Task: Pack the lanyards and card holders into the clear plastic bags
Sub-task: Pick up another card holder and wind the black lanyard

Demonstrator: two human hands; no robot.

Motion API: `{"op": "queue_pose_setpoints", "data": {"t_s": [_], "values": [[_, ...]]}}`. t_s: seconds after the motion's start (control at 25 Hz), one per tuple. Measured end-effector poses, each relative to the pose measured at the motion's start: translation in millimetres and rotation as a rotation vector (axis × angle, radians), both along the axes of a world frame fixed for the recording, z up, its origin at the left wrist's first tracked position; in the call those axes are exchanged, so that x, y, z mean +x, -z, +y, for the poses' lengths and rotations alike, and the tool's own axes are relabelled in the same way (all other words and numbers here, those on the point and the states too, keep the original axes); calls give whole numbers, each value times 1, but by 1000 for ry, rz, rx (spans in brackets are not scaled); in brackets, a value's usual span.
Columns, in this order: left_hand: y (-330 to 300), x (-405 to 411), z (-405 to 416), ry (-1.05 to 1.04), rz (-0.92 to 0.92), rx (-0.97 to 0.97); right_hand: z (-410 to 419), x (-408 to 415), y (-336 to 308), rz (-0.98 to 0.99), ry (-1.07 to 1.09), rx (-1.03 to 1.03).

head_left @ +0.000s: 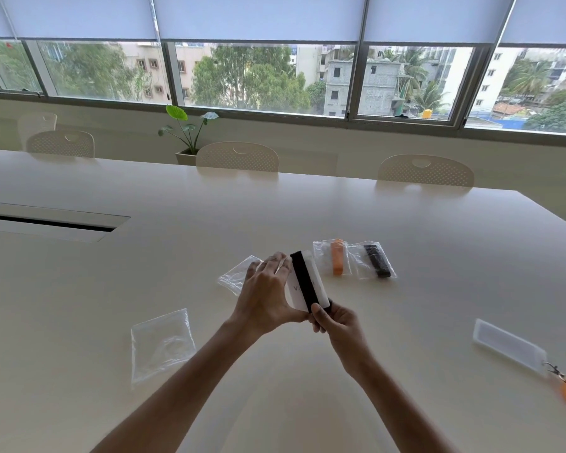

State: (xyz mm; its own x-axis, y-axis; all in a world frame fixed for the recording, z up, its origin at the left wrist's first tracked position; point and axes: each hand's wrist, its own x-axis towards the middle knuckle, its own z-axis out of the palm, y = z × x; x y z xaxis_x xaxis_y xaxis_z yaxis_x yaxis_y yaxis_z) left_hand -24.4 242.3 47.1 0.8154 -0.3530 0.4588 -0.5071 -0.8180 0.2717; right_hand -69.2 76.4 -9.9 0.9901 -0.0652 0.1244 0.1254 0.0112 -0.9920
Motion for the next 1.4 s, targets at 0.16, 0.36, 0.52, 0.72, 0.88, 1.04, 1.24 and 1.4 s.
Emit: {"op": "queue_pose_setpoints", "data": {"t_s": [0.16, 0.36, 0.52, 0.72, 0.88, 1.04, 1.24, 1.4], "values": [[5, 2, -1, -15, 5, 23, 5, -3, 2, 6, 127, -61], [12, 2, 0, -36, 37, 24, 14, -6, 7, 42, 285, -119], [15, 2, 1, -72, 60, 44, 22, -8, 4, 90, 317, -69], [14, 6, 2, -154, 28, 104, 29, -12, -3, 176, 216, -73], [14, 9, 5, -171, 15, 151, 28, -18, -11, 297, 102, -84], [17, 10, 5, -191, 16, 165, 20, -24, -20, 408, 0, -64], [18, 15, 11, -203, 43, 178, 21, -34, -26, 371, -3, -141], [26, 7, 5, -147, 24, 254, 22, -31, -48, 242, -38, -126]]}}
